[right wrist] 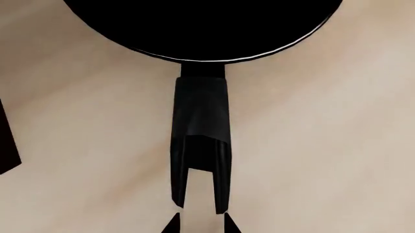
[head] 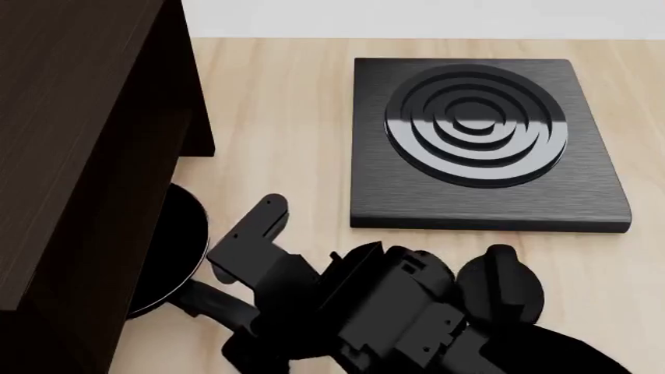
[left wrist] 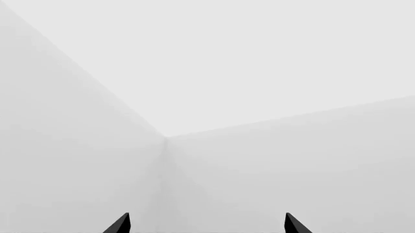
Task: Put the frying pan under the cabinet shelf.
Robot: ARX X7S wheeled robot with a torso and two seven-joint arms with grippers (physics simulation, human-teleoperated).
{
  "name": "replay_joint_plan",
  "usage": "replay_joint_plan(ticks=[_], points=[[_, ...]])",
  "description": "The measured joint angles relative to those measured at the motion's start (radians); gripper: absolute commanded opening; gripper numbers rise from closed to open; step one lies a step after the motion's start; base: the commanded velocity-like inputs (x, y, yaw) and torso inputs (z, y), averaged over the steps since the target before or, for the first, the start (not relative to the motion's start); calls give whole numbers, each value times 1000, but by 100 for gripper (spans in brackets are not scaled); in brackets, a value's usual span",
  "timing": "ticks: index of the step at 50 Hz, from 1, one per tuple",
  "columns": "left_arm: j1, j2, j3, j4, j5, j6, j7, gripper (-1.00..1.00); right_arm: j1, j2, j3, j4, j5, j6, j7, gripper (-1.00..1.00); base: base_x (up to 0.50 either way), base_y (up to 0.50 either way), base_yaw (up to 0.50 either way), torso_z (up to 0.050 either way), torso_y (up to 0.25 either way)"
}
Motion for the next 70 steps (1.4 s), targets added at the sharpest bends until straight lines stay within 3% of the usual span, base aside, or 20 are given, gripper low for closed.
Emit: replay_joint_plan(ticks=[24, 25, 50, 70], points=[[34, 0, -40, 0, 18, -12, 25, 100, 26, -156, -84, 199, -57, -102, -94, -100, 0, 0, 1, 0, 0], [34, 0, -41, 0, 18, -12, 26, 100, 27, -157, -89, 201, -54, -104, -93, 100, 0, 0, 3, 0, 0], [50, -20, -79, -6, -4, -5, 23, 100, 43, -147, -104, 111, 30, -97, -39, 100, 0, 0, 0, 0, 0], [45, -28, -70, -6, -15, 12, 8, 100, 88, 103, -14, -236, 172, 9, 153, 100, 0, 0, 0, 0, 0]])
